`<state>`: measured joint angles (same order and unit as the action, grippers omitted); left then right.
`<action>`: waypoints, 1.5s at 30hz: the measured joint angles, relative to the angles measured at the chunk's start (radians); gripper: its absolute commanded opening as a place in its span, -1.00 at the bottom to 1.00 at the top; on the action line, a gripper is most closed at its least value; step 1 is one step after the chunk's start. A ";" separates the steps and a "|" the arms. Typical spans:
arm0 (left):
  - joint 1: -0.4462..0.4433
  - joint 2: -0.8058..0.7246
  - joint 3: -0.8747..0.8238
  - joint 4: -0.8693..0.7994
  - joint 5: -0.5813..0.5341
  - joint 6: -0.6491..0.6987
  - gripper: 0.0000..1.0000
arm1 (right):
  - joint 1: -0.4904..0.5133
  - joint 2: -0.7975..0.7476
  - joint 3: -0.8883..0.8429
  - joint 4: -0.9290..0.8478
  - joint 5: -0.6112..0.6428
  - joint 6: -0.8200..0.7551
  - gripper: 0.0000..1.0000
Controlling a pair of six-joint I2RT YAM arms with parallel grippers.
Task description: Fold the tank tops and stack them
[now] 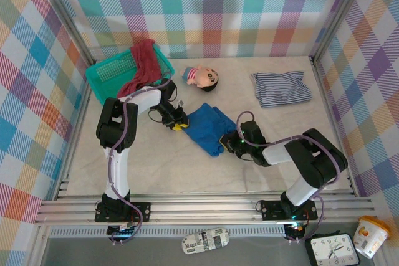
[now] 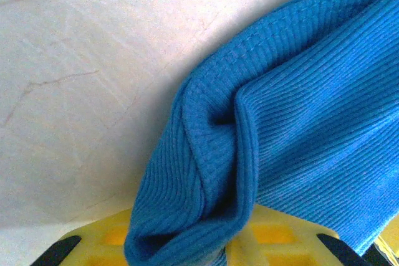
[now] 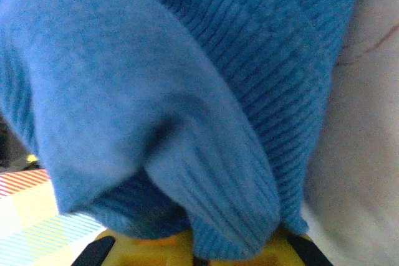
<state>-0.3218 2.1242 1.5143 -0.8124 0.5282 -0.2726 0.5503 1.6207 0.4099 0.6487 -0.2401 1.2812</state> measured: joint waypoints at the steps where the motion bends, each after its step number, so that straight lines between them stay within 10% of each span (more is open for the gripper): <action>1: 0.000 -0.001 0.000 0.000 0.000 0.000 -0.45 | -0.003 0.008 -0.008 0.026 -0.005 0.018 -0.70; 22: 0.000 -0.066 0.125 -0.124 -0.069 0.021 -0.06 | -0.035 -0.347 0.172 -0.641 0.120 -0.258 0.08; 37: -0.014 -0.026 -0.025 -0.060 -0.014 0.003 -0.29 | -0.179 -0.058 0.331 -0.715 0.097 -0.529 -0.73; 45: -0.099 -0.146 -0.198 0.001 0.006 -0.101 -0.24 | -0.241 0.094 0.475 -0.752 0.025 -0.671 -0.71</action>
<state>-0.4206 1.9778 1.3163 -0.8112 0.5346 -0.3740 0.3096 1.7145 0.8852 -0.1036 -0.2153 0.6098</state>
